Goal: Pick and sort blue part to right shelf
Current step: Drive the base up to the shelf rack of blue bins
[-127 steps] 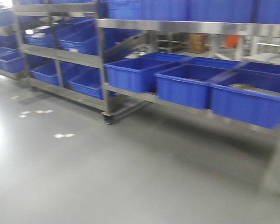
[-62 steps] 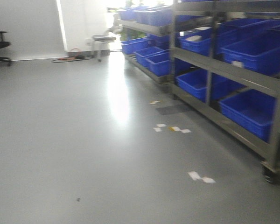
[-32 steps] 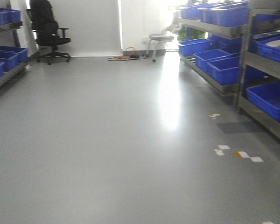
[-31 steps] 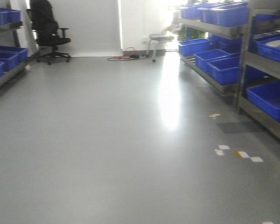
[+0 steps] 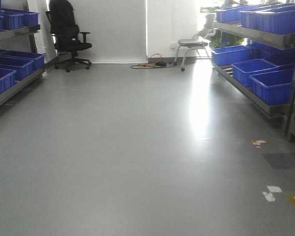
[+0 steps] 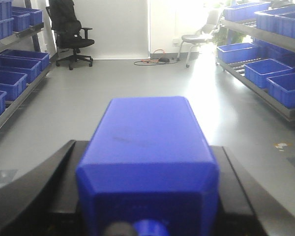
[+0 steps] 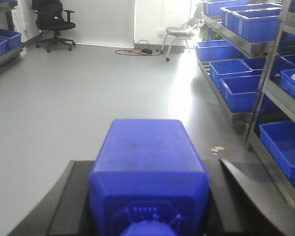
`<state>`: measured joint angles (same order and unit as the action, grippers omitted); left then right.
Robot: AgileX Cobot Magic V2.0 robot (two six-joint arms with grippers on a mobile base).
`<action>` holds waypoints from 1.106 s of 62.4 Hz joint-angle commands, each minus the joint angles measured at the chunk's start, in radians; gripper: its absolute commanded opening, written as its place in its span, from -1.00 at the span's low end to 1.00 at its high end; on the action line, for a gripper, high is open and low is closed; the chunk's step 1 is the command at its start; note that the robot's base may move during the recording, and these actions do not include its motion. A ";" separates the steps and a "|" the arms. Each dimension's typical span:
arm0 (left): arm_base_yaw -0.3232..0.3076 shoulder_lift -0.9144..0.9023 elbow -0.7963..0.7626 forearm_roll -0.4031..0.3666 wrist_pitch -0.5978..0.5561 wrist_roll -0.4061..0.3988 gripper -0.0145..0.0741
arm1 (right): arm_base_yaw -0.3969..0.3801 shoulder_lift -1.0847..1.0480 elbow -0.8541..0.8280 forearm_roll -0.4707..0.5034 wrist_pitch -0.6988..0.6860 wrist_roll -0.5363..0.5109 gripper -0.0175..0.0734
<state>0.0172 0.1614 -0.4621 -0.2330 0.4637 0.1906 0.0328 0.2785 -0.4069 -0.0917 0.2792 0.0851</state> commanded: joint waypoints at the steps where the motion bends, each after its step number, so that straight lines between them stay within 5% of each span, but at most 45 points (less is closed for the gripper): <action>1: 0.003 0.011 -0.036 -0.014 -0.083 -0.002 0.20 | -0.004 0.008 -0.029 -0.010 -0.090 -0.005 0.23; 69: 0.003 0.011 -0.036 -0.014 -0.083 -0.002 0.20 | -0.004 0.008 -0.029 -0.010 -0.090 -0.005 0.23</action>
<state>0.0172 0.1614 -0.4621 -0.2330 0.4637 0.1906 0.0328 0.2785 -0.4069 -0.0917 0.2792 0.0851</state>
